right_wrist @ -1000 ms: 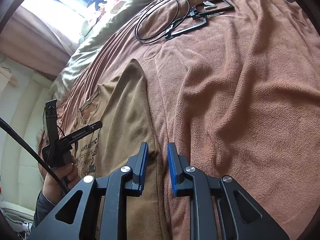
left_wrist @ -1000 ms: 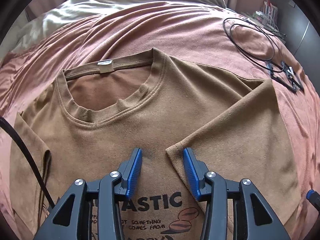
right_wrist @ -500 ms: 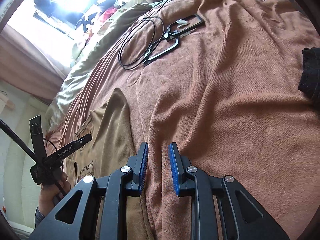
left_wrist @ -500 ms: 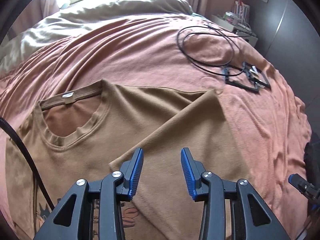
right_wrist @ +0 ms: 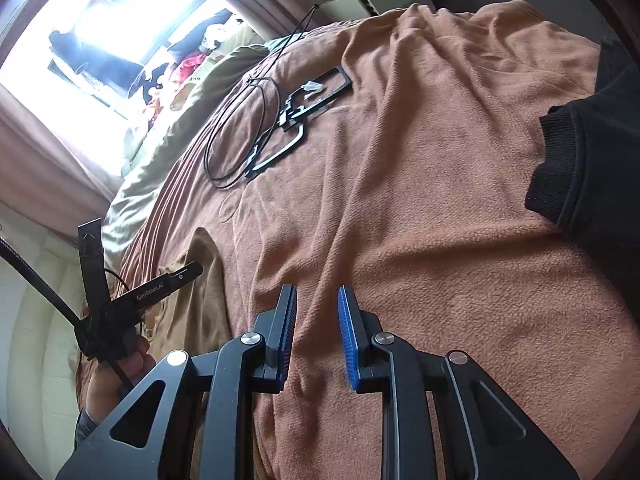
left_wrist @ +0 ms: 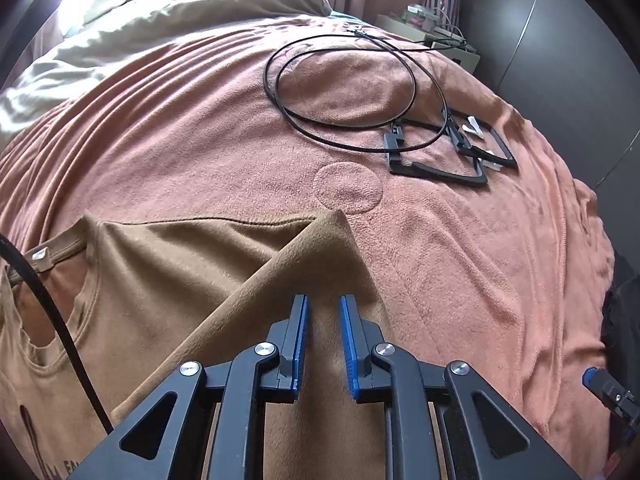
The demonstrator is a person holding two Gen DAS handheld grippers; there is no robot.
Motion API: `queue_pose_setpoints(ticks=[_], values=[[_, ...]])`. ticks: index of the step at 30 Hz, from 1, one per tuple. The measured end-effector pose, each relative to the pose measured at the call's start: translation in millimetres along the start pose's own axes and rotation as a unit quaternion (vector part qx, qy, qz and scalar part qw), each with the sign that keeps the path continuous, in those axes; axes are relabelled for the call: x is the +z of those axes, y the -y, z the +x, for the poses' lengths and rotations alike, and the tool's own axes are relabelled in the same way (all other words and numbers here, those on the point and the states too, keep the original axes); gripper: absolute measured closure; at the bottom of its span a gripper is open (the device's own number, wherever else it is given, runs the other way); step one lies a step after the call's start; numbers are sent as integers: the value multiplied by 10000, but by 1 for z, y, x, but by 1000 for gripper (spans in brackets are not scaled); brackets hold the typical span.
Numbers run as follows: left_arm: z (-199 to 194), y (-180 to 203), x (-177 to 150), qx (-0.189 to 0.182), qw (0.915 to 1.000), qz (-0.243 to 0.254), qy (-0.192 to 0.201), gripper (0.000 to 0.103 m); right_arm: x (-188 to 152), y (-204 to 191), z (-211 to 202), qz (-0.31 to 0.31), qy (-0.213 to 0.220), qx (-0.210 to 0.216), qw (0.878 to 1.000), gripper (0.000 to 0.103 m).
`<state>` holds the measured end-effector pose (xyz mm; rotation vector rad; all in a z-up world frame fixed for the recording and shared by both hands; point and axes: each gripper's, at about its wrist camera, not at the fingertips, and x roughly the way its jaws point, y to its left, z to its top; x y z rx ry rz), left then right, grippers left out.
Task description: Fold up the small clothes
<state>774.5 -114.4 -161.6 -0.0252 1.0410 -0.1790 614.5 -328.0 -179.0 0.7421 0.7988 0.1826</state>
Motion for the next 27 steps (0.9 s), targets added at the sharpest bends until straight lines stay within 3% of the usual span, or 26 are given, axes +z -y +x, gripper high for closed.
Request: queue_pose_setpoints(ticks=[15,24,27], values=[[32,3,30,28,9998,-208,-48,85,0,3,-9,198,-107,102,9997,84],[-18,-7,16,32,9996,-256,115,81,2,-8,-14,8,-40,168,9998,84],[-44,-20,6,36,9991,-373,176,69,0,-15,-15,-71,-64,218,9997,68]])
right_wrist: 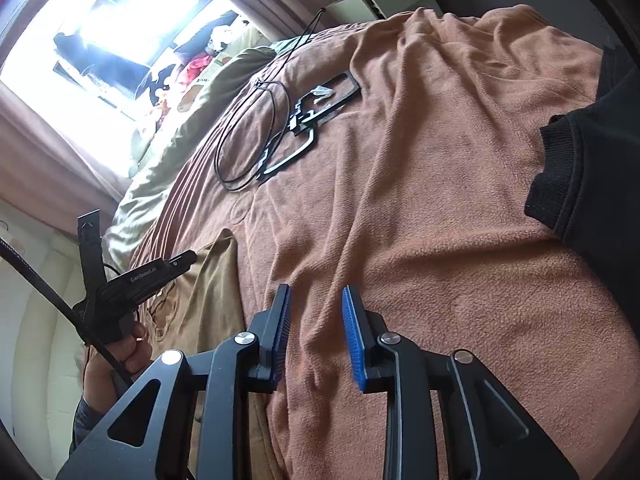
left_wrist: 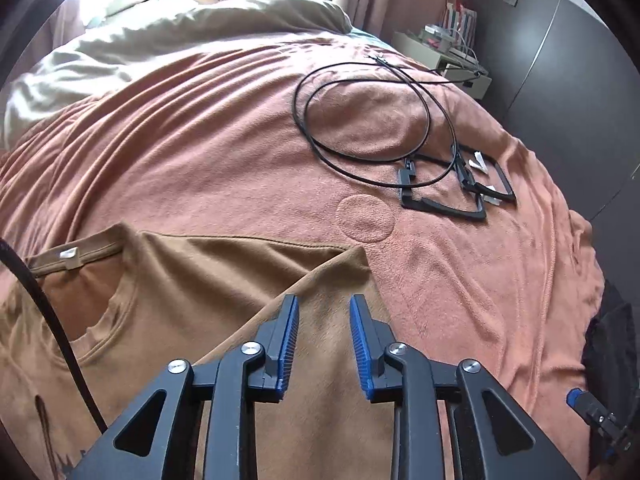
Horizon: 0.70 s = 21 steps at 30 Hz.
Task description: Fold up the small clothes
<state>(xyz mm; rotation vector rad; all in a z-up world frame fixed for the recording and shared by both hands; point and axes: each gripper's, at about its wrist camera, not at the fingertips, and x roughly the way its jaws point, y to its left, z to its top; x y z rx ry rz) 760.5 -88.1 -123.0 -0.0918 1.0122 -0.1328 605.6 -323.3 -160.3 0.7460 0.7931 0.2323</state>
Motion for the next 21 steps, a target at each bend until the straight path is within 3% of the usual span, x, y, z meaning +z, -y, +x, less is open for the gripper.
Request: queue_pose_setpoints(ticks=[2,8,12,14,19,21], values=[[-20,-10,-6,57,10000,-46,58,61,-2,-6,-2,-112,20,44,9999,44],[-87,-43,-25,259,9988,-264,314,38,-12,-34,-7,-642,-123,156,9977,22],[-132,-64,-39,423,9968,-345,589,12,-20,-49,-18,-915,-169,163,9955,18],[-156,-75,-47,523,9955,-360,708,6,-25,-55,-25,-1004,-192,200,9946,11],[-213,-100,-71,633,9925,-507,910,5,-37,-64,-51,-1295,-168,179,9913,0],[-234,-107,-83,672,9911,-532,1015,4,-40,-66,-61,-1422,-120,128,9897,0]])
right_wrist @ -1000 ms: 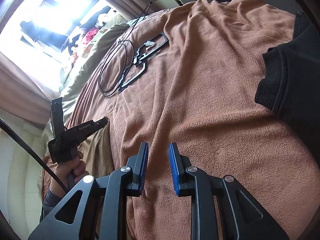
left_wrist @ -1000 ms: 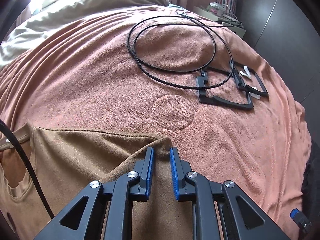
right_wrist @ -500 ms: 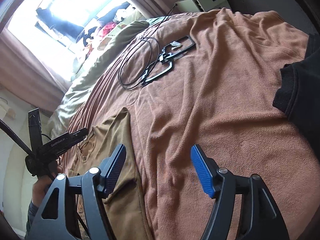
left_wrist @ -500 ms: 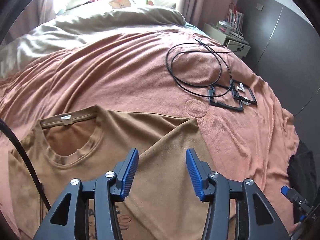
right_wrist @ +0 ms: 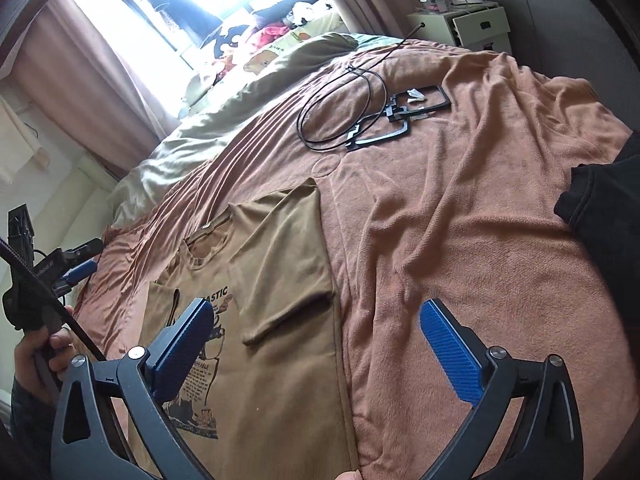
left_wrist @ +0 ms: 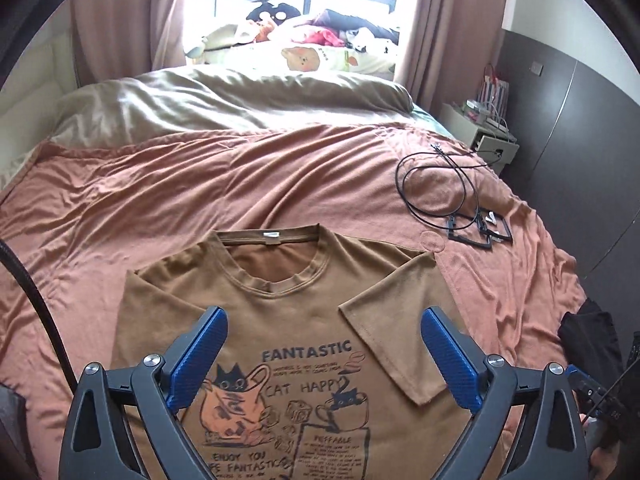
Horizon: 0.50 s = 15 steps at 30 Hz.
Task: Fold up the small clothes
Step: 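Lift both open tools up and away from the shirt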
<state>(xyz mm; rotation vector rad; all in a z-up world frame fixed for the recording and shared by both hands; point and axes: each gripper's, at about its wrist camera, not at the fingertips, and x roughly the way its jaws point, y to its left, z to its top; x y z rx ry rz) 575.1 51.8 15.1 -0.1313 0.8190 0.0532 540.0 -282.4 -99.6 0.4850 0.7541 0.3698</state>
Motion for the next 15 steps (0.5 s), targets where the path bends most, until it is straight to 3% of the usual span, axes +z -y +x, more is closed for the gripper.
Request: queue_pose_setpoints(ticks=[4,8,15], values=[[-45,-22,-17,48,9998,-131,162,4,-14,-12,-16,-208,71,-82,9997,0],[-90,-44,-39,-159,9986,-387,316,4,-25,-25,-26,-284,-114,-196,9993,0],[-172,-80,-87,-180,9939,-613,894,3,-60,-58,-92,-708,-9,-239,9972,0]])
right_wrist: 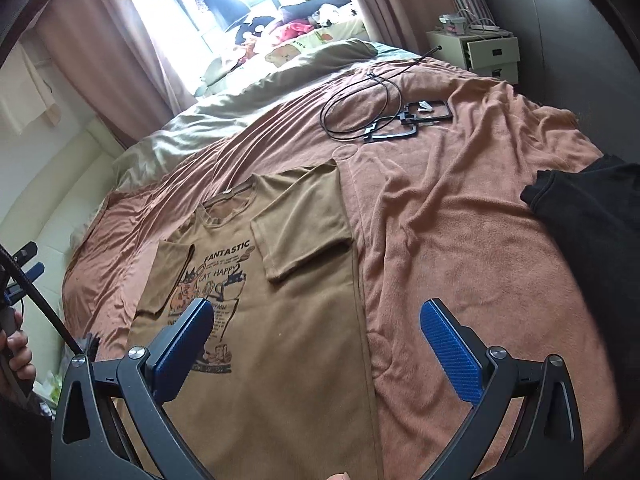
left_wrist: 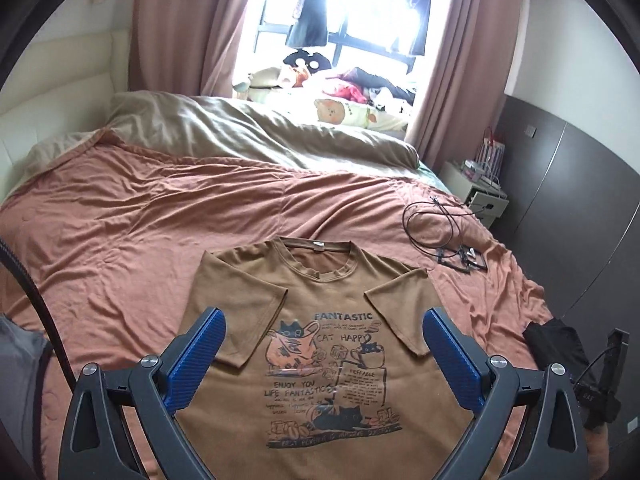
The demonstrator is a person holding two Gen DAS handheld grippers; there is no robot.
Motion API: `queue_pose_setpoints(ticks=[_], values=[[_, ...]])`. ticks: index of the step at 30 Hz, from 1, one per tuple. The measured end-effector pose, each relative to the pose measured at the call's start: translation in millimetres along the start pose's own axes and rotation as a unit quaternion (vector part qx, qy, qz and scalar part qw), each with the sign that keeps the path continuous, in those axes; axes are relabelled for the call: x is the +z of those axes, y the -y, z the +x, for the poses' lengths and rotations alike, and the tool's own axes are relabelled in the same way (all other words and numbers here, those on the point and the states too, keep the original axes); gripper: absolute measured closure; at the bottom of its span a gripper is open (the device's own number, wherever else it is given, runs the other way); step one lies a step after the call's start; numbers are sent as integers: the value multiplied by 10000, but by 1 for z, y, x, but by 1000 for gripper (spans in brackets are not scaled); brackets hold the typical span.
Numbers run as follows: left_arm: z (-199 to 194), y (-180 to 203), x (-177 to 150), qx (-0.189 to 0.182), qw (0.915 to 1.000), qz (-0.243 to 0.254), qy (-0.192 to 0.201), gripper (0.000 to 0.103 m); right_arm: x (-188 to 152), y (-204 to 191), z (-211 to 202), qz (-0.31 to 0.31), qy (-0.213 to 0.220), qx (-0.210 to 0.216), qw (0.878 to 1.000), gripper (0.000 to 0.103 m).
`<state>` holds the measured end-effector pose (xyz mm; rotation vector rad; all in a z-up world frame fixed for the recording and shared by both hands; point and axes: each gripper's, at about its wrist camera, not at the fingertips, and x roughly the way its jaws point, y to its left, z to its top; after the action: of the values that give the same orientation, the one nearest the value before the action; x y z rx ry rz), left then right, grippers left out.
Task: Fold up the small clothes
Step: 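Lift both open tools up and away from the shirt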
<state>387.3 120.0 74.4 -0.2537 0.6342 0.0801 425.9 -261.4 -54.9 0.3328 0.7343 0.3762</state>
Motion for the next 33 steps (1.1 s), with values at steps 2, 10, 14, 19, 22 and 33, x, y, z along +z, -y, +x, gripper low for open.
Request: queue_pose_setpoints(ticks=[2,10,14,19,22,33], values=[[-19,-11,-11,-45,10000,-30,55,3,-11,-8,-20,-157,108,-69,9998,0],[-95,-44,-67,-162,9995,-24,285,3,-66,-17,-80,-300,288,-158,9990,0],[-128,-48,-95,-200,9991,82,352,3,-88,-18,-105,-362,380,-195,9984,0],[-165,-52,-132,-202,9990,95,388,3,-117,-13,-134,-310,468,-121,9984,0],[-180,-59,-153,-262,9989,-36,390,3,-133,-8,-150,-310,505,-94,9982,0],[-239,-91,-229,-242,9971,-497,524,3,-180,4,-203,-321,542,-67,9980,0]])
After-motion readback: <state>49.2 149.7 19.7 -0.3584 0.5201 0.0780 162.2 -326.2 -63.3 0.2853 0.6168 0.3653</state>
